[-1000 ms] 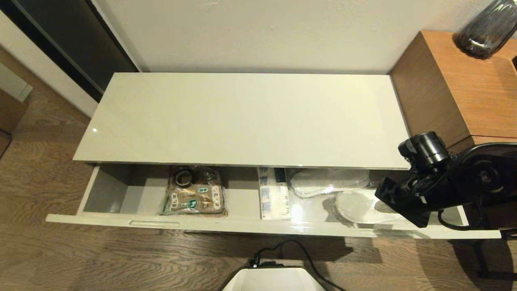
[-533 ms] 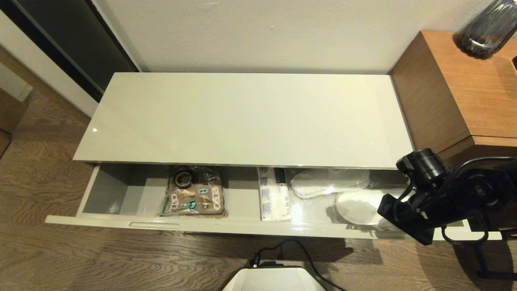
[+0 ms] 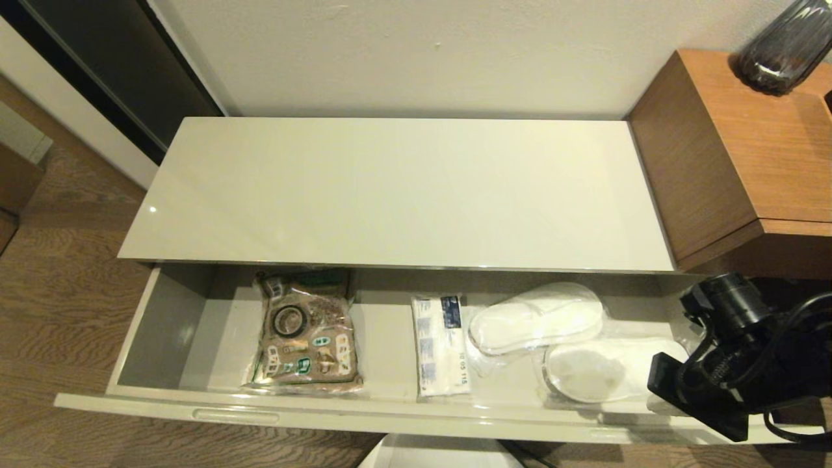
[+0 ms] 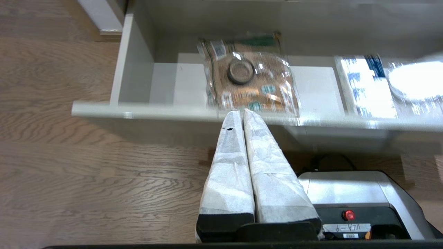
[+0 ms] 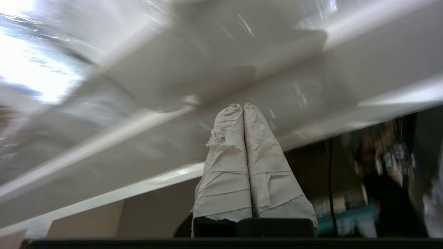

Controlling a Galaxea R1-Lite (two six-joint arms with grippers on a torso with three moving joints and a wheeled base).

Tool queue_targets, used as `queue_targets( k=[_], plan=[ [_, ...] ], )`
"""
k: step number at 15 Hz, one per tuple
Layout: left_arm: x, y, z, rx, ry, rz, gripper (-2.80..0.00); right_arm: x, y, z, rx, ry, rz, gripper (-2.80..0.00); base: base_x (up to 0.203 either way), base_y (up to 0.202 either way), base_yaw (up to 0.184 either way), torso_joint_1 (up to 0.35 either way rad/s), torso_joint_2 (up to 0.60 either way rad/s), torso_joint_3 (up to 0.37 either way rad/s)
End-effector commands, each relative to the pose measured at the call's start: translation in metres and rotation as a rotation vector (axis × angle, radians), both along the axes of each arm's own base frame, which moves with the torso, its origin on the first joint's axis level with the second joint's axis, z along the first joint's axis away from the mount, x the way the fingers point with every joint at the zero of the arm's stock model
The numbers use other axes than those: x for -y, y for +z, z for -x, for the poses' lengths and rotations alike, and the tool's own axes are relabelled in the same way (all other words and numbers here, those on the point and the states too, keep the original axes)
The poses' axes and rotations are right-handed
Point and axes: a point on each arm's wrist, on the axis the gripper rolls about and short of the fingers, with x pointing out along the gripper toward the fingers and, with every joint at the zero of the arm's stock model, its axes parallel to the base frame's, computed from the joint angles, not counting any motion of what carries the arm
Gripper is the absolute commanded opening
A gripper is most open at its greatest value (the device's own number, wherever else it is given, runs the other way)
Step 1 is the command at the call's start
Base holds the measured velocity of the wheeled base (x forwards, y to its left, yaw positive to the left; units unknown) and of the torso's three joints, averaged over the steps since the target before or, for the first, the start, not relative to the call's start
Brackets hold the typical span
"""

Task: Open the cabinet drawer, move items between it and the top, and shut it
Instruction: Open the drawer, then take out the disposable slippers from the drawer

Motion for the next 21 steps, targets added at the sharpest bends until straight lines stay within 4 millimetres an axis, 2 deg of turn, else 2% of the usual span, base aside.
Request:
queue_targets(
  k=[1, 3, 5, 9, 12, 15, 17, 19, 20, 21],
  plan=[
    [0.0, 0.0, 0.0, -0.002, 0.0, 0.0, -2.8, 0.005, 0.035, 0.031, 0.138, 0.031, -0.009, -2.8, 0.0, 0.0, 0.0, 0.0, 0.0, 0.0],
    [0.0, 0.0, 0.0, 0.0, 0.0, 0.0, -2.8, 0.008, 0.058, 0.051, 0.185, 0.068, -0.024, -2.8, 0.0, 0.0, 0.0, 0.0, 0.0, 0.0],
    [0.0, 0.0, 0.0, -0.002, 0.0, 0.0, -2.8, 0.008, 0.078, 0.057, 0.228, 0.096, -0.054, -2.8, 0.0, 0.0, 0.0, 0.0, 0.0, 0.0],
    [0.0, 0.0, 0.0, -0.001, 0.0, 0.0, -2.8, 0.006, 0.091, 0.058, 0.288, 0.131, -0.082, -2.8, 0.0, 0.0, 0.0, 0.0, 0.0, 0.0],
    [0.0, 0.0, 0.0, -0.002, 0.0, 0.0, -2.8, 0.007, 0.094, 0.066, 0.333, 0.261, -0.016, -2.8, 0.0, 0.0, 0.0, 0.0, 0.0, 0.0],
    [0.0, 0.0, 0.0, -0.002, 0.0, 0.0, -2.8, 0.001, 0.098, 0.056, 0.356, 0.339, -0.037, -2.8, 0.0, 0.0, 0.0, 0.0, 0.0, 0.0],
    [0.0, 0.0, 0.0, -0.002, 0.0, 0.0, -2.8, -0.005, 0.086, 0.032, 0.336, 0.452, -0.007, -2.8, 0.0, 0.0, 0.0, 0.0, 0.0, 0.0],
    [0.0, 0.0, 0.0, -0.002, 0.0, 0.0, -2.8, -0.017, 0.057, -0.012, 0.233, 0.572, 0.051, -2.8, 0.0, 0.0, 0.0, 0.0, 0.0, 0.0],
    [0.0, 0.0, 0.0, -0.001, 0.0, 0.0, -2.8, -0.025, 0.052, -0.029, 0.191, 0.629, 0.08, -2.8, 0.0, 0.0, 0.0, 0.0, 0.0, 0.0],
    [0.0, 0.0, 0.0, -0.002, 0.0, 0.0, -2.8, -0.033, 0.056, -0.041, 0.142, 0.68, 0.101, -2.8, 0.0, 0.0, 0.0, 0.0, 0.0, 0.0]
  ],
)
